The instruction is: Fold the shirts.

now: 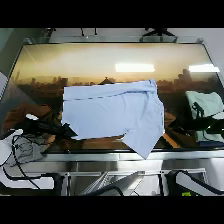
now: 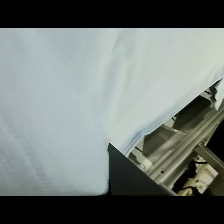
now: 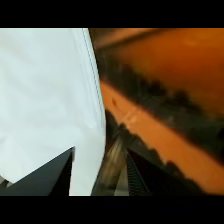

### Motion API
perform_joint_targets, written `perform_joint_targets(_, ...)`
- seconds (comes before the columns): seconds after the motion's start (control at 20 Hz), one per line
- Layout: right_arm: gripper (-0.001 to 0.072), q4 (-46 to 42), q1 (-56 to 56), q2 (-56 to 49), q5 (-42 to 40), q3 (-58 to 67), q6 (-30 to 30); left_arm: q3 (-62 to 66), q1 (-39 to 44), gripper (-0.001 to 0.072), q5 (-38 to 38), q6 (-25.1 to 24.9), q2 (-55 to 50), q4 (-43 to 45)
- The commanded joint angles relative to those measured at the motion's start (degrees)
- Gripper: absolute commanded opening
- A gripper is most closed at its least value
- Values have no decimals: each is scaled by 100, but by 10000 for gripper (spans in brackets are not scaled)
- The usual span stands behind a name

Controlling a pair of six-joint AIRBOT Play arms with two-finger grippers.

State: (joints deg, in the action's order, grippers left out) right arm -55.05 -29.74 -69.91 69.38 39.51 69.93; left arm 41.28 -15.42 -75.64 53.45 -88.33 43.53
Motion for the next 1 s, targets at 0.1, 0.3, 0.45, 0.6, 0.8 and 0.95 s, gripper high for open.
perform_joint_targets(0.1,413,498,-2,133,-280,-1117,-236,203,37,16,-660,111,24,-256)
perform_joint_targets(0.3,408,1239,243,131,-800,-1622,-918,389,37,15,-745,221,24,-245)
perform_joint_targets(0.45,290,1718,599,131,-828,-1620,-1283,616,37,15,-866,507,24,118)
perform_joint_targets(0.6,16,2218,651,175,-621,-1493,-1714,870,31,16,-1165,885,26,822)
perform_joint_targets(0.8,15,1801,315,761,-286,-1014,-1547,1045,-295,15,-1270,1172,420,1405)
perform_joint_targets(0.95,15,1742,129,1207,-153,-1003,-1604,903,-638,15,-1266,1217,787,1528)
